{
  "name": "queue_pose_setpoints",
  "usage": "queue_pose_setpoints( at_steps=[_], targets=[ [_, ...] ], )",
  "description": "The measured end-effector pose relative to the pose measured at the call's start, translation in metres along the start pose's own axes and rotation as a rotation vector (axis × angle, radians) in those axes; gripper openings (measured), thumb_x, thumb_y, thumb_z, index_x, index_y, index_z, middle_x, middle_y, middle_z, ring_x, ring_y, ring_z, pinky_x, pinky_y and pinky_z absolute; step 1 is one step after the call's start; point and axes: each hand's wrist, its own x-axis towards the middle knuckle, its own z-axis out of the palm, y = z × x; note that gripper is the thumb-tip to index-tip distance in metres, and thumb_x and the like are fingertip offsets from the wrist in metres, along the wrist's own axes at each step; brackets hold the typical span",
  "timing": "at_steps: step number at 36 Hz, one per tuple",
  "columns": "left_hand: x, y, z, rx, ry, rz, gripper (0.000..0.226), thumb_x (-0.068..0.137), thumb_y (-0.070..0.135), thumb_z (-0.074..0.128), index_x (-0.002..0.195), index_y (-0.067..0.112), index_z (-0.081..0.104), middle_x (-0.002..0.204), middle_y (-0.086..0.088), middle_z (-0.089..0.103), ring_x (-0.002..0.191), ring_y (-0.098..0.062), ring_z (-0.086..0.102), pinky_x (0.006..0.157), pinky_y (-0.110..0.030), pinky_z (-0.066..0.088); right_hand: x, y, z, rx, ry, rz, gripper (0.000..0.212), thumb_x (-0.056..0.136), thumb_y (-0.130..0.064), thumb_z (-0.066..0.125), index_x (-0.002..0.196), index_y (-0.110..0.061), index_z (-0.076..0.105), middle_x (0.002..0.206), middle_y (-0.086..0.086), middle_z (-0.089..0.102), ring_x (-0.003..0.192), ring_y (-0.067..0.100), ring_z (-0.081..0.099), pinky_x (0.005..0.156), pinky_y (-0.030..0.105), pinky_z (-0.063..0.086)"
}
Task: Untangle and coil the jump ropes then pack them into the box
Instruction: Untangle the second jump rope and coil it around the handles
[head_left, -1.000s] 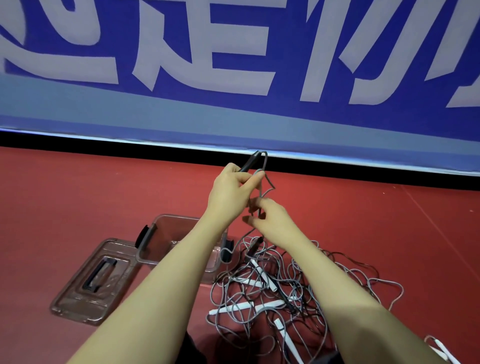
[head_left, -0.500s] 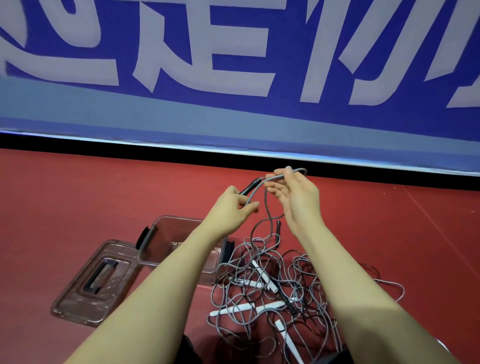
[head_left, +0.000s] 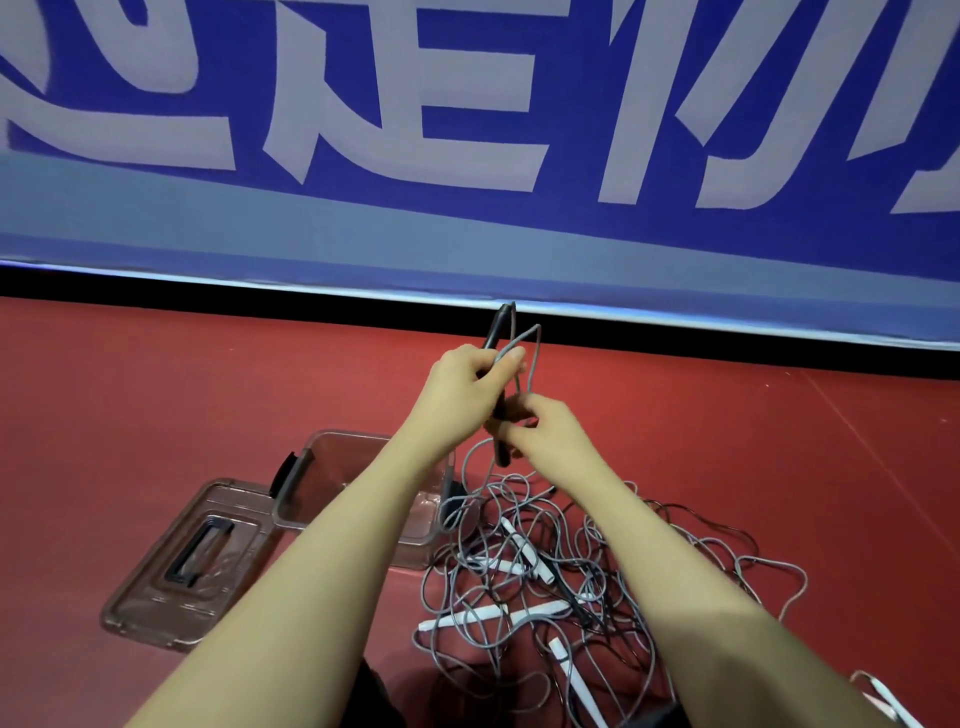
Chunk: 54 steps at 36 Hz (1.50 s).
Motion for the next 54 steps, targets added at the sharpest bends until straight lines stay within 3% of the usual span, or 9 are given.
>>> queue_pose_setpoints(
  at_steps=[5,15,19,23,27,32,37,42,54],
  targets=[
    [0.000,-0.007,-0.001,-0.028,-0.074,0.005,0.012,0.095,0.026,0.052,0.105,0.026,0.059,0.092,-0.016,0.055,0.077,-0.011,0.045,0.069,-0.013,0.036,0.004,0.000,-0.001,0.132,0.143,0.057,0.015,0.091,-0.016,0.060,0.076,-0.020,0.057,0.077,0.008,0.061,0.065,0.024,0.061,0.071,0.040,0.054],
    [-0.002,-0.031,0.009,0.355,-0.139,-0.025,0.074,0.076,0.022,0.068,0.134,0.022,0.024,0.111,-0.008,0.053,0.097,-0.030,0.056,0.078,-0.042,0.049,0.008,-0.008,-0.008,0.676,0.184,0.150,0.013,0.085,-0.001,0.064,0.081,-0.008,0.055,0.072,0.007,0.064,0.059,0.011,0.062,0.049,0.017,0.046],
    [-0.004,-0.031,0.013,0.758,-0.111,0.025,0.019,0.095,0.019,0.044,0.112,0.011,0.042,0.109,-0.009,0.051,0.097,-0.034,0.054,0.068,-0.038,0.038,0.004,-0.015,-0.013,0.517,0.183,0.140,0.017,0.092,-0.020,0.060,0.080,-0.008,0.063,0.061,0.002,0.068,0.055,0.009,0.059,0.047,0.015,0.039],
    [-0.004,-0.034,0.012,0.848,-0.093,0.098,0.016,0.098,0.018,0.040,0.113,0.014,0.042,0.107,-0.006,0.052,0.094,-0.031,0.052,0.063,-0.034,0.031,-0.002,-0.014,-0.022,0.151,0.488,0.100,0.051,0.094,-0.041,0.051,0.061,-0.003,0.060,0.049,0.006,0.057,0.054,0.018,0.055,0.056,0.029,0.038],
    [-0.004,-0.036,0.011,0.886,-0.064,0.192,0.020,0.097,0.016,0.041,0.117,0.016,0.044,0.107,-0.003,0.051,0.093,-0.028,0.049,0.064,-0.032,0.025,0.000,-0.008,-0.024,0.061,0.679,0.005,0.027,0.091,-0.032,0.058,0.076,-0.011,0.049,0.073,-0.004,0.045,0.080,0.020,0.041,0.080,0.034,0.036],
    [-0.004,-0.035,0.007,0.895,-0.013,0.220,0.024,0.093,0.012,0.042,0.116,0.016,0.046,0.107,-0.003,0.050,0.092,-0.027,0.047,0.065,-0.030,0.022,0.006,-0.005,-0.025,0.228,0.431,0.095,0.014,0.096,-0.030,0.049,0.095,-0.019,0.058,0.108,-0.001,0.052,0.105,0.015,0.044,0.097,0.030,0.030],
    [-0.005,-0.032,0.005,0.881,-0.041,0.204,0.022,0.093,0.012,0.043,0.114,0.015,0.046,0.106,-0.003,0.049,0.091,-0.027,0.048,0.064,-0.030,0.022,0.007,-0.005,-0.025,0.671,0.179,0.108,0.043,0.099,-0.024,0.042,0.063,-0.017,0.063,0.061,0.002,0.066,0.062,0.019,0.062,0.085,0.035,0.046],
    [-0.006,-0.026,0.005,0.765,-0.087,0.136,0.020,0.091,0.011,0.044,0.110,0.013,0.046,0.101,-0.003,0.048,0.085,-0.030,0.051,0.060,-0.031,0.026,0.006,-0.011,-0.026,0.884,0.170,0.085,0.027,0.096,-0.019,0.048,0.069,-0.014,0.048,0.054,-0.005,0.045,0.050,0.008,0.040,0.057,0.024,0.034],
    [-0.009,-0.010,0.009,0.472,-0.089,0.098,0.017,0.090,0.021,0.050,0.085,0.018,0.034,0.078,0.003,0.047,0.071,-0.027,0.044,0.059,-0.032,0.032,0.006,-0.014,-0.028,0.895,0.145,-0.096,0.017,0.079,-0.008,0.065,0.069,-0.011,0.051,0.060,-0.002,0.049,0.050,0.006,0.039,0.051,0.018,0.032]
  ],
)
